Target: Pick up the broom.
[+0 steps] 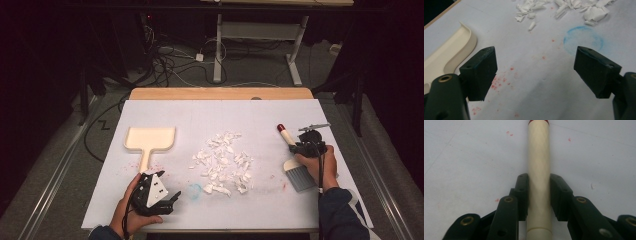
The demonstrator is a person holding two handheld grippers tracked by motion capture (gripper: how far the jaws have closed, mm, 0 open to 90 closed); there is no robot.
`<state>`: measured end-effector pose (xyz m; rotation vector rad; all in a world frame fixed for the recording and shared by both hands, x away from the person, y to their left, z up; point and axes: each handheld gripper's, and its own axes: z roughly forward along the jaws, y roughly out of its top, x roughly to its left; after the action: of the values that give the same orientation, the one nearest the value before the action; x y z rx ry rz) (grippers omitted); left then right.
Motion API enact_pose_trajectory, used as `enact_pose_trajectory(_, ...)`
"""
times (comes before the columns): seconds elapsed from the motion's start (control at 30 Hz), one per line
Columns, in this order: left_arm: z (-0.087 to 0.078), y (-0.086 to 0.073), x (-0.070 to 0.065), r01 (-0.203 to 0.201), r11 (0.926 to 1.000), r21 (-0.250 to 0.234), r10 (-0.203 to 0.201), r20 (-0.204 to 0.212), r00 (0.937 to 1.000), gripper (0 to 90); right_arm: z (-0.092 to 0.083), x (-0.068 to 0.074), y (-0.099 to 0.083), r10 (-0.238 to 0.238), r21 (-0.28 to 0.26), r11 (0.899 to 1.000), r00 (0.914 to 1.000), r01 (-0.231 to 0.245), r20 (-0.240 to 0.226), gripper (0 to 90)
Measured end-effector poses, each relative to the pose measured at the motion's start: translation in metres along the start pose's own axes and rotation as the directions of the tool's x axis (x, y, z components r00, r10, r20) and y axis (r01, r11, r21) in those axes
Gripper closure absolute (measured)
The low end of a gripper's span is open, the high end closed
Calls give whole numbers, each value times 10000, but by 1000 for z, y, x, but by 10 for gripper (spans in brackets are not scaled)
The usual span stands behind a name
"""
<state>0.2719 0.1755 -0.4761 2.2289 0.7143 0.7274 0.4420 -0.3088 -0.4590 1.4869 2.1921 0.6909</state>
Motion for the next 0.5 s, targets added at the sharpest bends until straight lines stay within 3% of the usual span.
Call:
enact_pose_trajectory(0.23, -1, 0, 0, -26, 10000, -6, 26, -14, 10000, 179, -7, 0, -2, 145, -474, 9988, 9999, -145, -3, 711)
enact_pose_trajectory(0.33, -2, 0, 1, 15, 10000, -30, -15, -35, 10000, 179, -18, -2, -2, 118, -958, 9953, 9998, -103, 144, 711)
enact_pose_trajectory(0.4, -3, -1, 1, 51, 10000, -48, -52, -44, 10000, 180, -28, -2, -2, 251, -1296, 9912, 9997, -259, -78, 711)
enact_pose_trajectory(0.5, -3, -1, 1, 55, 10000, -54, -56, -67, 10000, 179, -47, 3, -2, -75, -1862, 9825, 9999, 59, -78, 711)
